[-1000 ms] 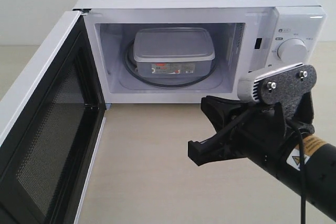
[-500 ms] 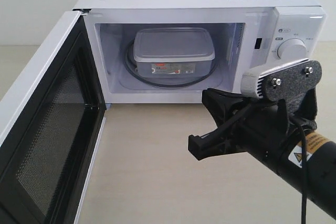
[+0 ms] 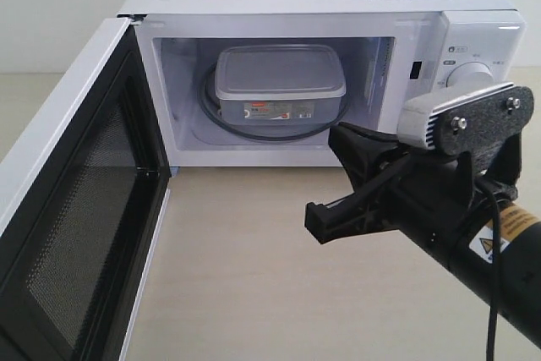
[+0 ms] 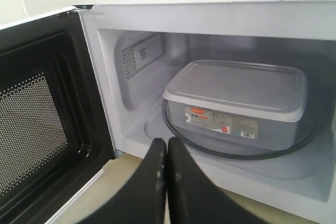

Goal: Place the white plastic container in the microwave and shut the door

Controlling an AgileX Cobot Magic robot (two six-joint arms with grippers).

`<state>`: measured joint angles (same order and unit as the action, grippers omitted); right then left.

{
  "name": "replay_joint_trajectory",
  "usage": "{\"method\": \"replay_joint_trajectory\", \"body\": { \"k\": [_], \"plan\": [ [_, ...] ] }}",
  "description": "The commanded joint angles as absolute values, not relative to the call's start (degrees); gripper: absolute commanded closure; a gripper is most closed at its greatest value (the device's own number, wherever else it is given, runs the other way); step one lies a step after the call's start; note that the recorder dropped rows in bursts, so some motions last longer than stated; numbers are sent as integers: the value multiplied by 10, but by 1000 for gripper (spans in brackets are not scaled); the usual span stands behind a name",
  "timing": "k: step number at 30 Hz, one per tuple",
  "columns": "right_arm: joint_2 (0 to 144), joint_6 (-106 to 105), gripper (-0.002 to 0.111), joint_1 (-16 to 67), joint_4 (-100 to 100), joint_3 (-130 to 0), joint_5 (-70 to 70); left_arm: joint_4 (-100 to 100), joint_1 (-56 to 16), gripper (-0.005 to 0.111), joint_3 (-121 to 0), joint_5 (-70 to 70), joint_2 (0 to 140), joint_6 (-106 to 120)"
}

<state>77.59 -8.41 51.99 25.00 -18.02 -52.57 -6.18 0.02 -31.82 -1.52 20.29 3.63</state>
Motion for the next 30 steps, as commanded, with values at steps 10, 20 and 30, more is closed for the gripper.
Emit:
{"method": "replay_joint_trajectory", "body": {
  "k": [10, 20, 30],
  "plan": [
    [737, -124, 109, 527, 272, -141, -507, -71, 3, 102, -617, 598, 480, 71],
    [510, -236, 109, 527, 375, -42, -506, -234, 3, 102, -615, 700, 530, 142],
    [384, -396, 109, 526, 489, -38, -386, -240, 3, 102, -549, 700, 574, 166]
  ]
}}
